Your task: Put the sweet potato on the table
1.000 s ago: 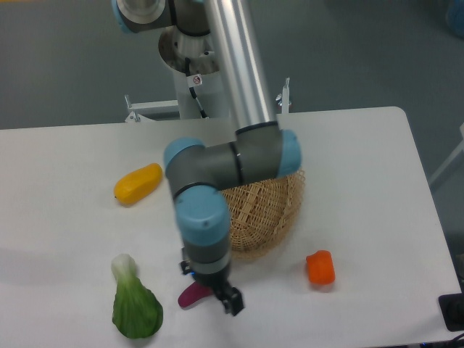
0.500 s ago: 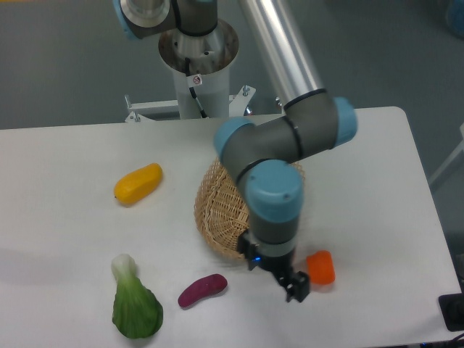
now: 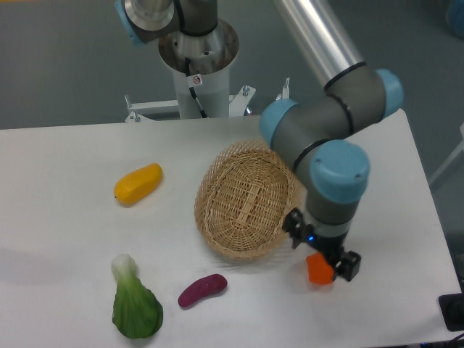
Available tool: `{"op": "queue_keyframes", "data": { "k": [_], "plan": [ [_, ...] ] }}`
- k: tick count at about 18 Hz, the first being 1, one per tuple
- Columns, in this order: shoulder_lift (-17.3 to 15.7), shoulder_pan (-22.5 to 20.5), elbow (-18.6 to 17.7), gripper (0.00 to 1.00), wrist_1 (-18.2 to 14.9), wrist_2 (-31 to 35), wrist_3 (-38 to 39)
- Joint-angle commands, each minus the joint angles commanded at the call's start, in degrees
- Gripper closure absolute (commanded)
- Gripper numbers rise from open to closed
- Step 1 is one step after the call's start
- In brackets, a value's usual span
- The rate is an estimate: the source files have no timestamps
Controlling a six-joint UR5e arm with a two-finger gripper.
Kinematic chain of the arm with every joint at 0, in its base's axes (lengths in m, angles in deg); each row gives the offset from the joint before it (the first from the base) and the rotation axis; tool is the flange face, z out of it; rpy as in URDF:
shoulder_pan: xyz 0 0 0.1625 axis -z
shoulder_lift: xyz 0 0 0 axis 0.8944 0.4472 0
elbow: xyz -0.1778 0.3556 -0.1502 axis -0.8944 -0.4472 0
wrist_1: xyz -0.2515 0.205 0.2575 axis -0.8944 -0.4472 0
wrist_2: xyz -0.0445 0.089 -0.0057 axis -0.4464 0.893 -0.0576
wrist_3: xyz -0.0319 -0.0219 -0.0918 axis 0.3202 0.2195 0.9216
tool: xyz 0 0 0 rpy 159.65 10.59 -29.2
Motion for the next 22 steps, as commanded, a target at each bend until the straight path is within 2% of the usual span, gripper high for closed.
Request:
{"op": "queue_keyframes", "data": {
  "k": [4, 9, 22],
  "plan": [
    [-0.35, -2.29, -0.09, 0.00, -1.23, 0.00, -3.87],
    [-0.44, -2.73, -0.44, 0.00, -1.50, 0.35, -6.33],
    [-0.70, -2.64, -1.14, 0.00, -1.14, 0.44, -6.43]
  ]
}}
